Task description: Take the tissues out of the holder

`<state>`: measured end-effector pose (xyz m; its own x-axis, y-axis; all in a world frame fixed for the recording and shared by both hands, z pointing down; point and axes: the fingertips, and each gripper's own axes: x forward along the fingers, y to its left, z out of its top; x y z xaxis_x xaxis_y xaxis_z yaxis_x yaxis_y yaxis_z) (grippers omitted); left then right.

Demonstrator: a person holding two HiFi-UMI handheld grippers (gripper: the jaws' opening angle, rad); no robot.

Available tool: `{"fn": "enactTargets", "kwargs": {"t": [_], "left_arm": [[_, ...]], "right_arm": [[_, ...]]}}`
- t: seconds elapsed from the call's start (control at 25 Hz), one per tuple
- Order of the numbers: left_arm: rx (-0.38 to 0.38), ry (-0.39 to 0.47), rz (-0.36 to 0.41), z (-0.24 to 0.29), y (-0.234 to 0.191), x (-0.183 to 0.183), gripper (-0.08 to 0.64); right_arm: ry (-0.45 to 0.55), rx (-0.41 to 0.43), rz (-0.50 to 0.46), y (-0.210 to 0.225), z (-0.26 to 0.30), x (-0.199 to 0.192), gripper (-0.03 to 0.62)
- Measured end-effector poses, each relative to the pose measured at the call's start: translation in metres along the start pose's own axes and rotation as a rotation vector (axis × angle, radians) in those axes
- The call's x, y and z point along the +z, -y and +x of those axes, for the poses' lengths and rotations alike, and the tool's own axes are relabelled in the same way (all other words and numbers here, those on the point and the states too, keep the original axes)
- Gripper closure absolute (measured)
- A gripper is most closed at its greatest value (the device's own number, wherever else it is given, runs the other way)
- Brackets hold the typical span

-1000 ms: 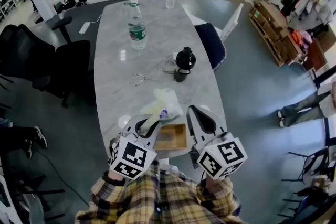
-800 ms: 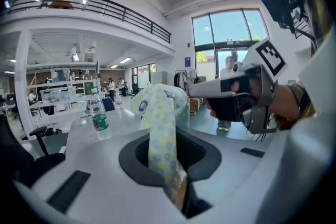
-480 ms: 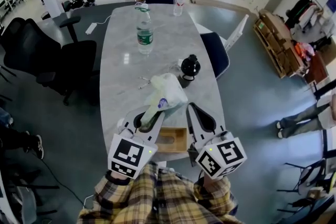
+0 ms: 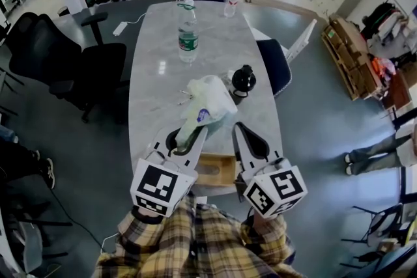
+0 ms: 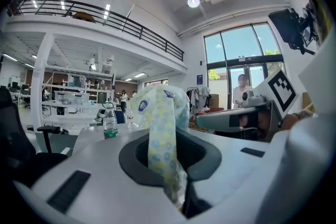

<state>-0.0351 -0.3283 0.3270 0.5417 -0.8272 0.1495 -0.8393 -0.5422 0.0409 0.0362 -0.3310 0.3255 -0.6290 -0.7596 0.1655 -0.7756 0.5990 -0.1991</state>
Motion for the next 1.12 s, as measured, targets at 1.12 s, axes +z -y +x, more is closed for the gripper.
{"fn": "enactTargets", "kwargs": {"t": [1.12], "left_arm": [[-0.003,0.001,0.01,0.007,0.005,0.007,0.502]], "right_arm": [[-0.019,0.013,-0.017,0.007,0.0,-0.004,0.583]]}}
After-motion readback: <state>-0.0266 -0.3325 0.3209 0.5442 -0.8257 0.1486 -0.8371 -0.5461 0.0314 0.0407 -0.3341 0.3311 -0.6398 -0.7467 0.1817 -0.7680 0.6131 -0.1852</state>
